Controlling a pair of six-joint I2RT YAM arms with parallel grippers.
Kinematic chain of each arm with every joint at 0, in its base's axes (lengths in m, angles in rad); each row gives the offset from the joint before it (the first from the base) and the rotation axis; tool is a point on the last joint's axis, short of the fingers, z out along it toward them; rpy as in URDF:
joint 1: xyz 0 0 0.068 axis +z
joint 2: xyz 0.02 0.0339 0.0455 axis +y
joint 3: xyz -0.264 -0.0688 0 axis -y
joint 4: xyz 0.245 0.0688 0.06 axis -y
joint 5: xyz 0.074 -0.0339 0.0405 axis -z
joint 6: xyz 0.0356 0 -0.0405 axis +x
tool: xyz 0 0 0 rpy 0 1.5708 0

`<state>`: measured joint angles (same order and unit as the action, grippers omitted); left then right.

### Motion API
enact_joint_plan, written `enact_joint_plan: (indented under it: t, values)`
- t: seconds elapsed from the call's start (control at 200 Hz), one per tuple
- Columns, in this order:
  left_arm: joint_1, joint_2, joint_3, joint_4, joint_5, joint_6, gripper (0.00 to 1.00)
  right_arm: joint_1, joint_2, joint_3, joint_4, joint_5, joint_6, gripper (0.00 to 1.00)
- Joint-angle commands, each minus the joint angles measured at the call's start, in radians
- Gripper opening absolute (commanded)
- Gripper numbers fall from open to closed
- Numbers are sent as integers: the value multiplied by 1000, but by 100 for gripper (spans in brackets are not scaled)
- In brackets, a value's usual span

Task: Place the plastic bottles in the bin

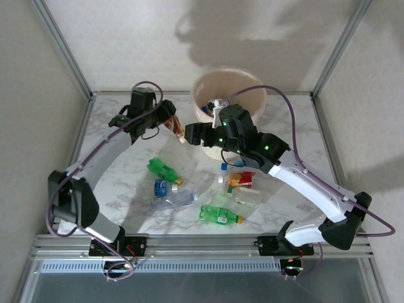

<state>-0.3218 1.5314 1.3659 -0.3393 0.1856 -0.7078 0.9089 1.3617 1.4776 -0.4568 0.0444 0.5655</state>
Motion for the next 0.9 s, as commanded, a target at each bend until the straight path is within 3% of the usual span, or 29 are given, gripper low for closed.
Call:
enact_joint_plan:
  t: [0.0, 0.15, 0.386, 0.731, 0.896]
  values:
    - [1, -51, 18, 7, 157, -29, 57, 11, 44, 62, -34, -39, -15, 77]
    - [1, -108, 21, 69, 293, -71, 58, 8, 84, 103, -46, -69, -13, 81]
    - [1, -155, 45, 164, 400, -116, 59, -17, 115, 138, -85, -61, -23, 85]
    - [-7, -178, 33, 272, 496, -163, 59, -23, 121, 161, -78, -57, -10, 71]
    - [-9, -183, 27, 287, 495, -173, 59, -22, 125, 162, -70, -69, -3, 53]
